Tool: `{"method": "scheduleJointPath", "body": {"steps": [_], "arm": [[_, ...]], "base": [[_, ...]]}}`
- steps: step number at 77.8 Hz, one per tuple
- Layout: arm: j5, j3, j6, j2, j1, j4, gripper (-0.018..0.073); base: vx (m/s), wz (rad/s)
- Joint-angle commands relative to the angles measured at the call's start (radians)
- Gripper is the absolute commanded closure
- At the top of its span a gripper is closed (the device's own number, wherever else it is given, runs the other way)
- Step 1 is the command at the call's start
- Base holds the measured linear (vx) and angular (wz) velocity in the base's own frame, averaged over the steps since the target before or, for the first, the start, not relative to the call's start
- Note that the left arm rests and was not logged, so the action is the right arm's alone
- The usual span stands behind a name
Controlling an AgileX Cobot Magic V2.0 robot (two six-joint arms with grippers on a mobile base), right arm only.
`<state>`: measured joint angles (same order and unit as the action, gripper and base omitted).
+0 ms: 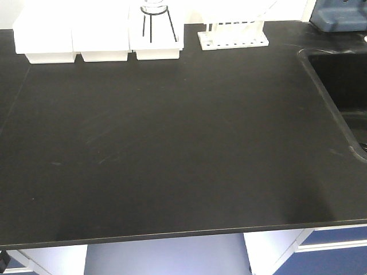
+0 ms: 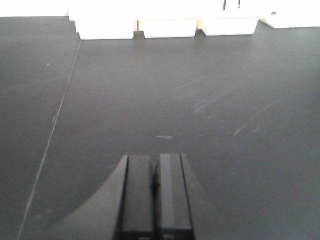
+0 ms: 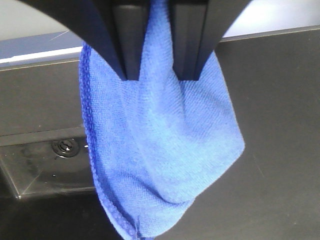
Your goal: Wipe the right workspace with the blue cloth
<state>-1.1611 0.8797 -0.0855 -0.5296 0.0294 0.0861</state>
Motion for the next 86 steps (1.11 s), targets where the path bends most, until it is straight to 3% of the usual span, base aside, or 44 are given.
{"method": "scheduleJointPath", "body": {"steps": [1,40,86], "arm": [[0.064,0.028,0.009,-0.007,-0.004,0.016,0.0564],[0.064,0.028,0.009,-0.008,-0.004,0.016,0.0564],[0.065,0.028,0.009,-0.008,-0.004,0.016,0.0564]], "base": [[0.00,0.00],[-0.05,0.00],[-0.24,-0.17]]}}
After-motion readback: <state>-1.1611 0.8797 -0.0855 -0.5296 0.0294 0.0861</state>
